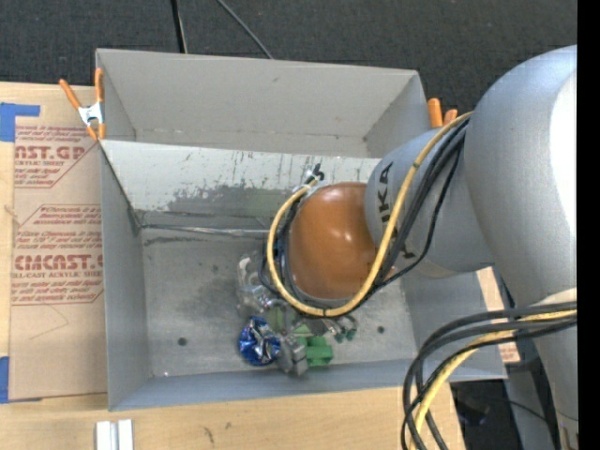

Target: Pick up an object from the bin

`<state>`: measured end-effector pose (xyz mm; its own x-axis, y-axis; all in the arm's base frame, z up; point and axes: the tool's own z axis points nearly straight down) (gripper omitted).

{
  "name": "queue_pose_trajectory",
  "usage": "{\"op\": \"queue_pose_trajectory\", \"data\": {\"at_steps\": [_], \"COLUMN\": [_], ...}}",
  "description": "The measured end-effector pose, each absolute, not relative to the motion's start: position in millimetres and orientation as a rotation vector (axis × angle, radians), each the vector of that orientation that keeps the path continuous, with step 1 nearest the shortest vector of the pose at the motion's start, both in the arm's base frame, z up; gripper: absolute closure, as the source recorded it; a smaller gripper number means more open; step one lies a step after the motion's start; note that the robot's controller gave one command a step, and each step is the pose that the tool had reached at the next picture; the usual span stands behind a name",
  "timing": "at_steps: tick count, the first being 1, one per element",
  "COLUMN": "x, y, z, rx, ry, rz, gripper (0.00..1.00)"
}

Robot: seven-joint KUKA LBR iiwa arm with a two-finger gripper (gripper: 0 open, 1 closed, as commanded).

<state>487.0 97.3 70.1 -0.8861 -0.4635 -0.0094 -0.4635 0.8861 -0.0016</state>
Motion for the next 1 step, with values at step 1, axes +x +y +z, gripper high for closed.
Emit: {"op": "queue_pose_trajectory", "data": {"at_steps": [1], "x": [485.4], "y": [97.1], "z": [69.3], "rx": [-0.748], "ry": [3.047], "rz": [0.002], "gripper": [1.00]}}
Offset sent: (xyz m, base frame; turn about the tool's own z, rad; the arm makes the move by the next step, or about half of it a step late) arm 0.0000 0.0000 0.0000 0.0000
